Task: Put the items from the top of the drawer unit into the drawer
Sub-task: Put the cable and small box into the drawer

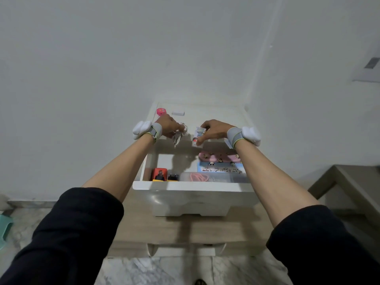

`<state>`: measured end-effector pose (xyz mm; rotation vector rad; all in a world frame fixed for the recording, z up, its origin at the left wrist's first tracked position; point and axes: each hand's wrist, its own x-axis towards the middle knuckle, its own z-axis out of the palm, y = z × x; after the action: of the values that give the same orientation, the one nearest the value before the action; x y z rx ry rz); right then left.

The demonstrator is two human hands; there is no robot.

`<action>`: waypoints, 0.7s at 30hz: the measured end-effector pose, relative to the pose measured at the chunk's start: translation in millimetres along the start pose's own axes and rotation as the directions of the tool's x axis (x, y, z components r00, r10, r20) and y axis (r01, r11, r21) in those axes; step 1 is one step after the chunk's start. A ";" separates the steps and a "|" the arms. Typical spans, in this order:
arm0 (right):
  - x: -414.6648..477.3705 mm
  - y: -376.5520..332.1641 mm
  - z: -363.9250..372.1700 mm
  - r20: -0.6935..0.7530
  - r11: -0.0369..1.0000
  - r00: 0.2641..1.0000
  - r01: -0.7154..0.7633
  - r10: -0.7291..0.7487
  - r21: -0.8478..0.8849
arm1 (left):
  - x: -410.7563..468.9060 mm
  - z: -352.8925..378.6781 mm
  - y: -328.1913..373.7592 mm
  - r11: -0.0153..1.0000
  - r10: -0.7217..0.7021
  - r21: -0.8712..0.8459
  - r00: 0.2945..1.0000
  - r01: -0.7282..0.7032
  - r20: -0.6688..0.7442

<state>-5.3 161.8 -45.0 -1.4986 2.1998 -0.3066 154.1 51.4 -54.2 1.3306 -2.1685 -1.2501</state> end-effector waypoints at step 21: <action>-0.7 23.6 87.4 0.104 0.994 0.992 -0.081 0.074 0.067 | -14.2 47.5 -71.3 0.988 -0.151 0.065 0.973 0.141 0.173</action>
<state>18.2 177.7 -131.0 -1.3570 2.1381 -0.2741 171.9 74.3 -136.0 1.4745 -2.2725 -1.4263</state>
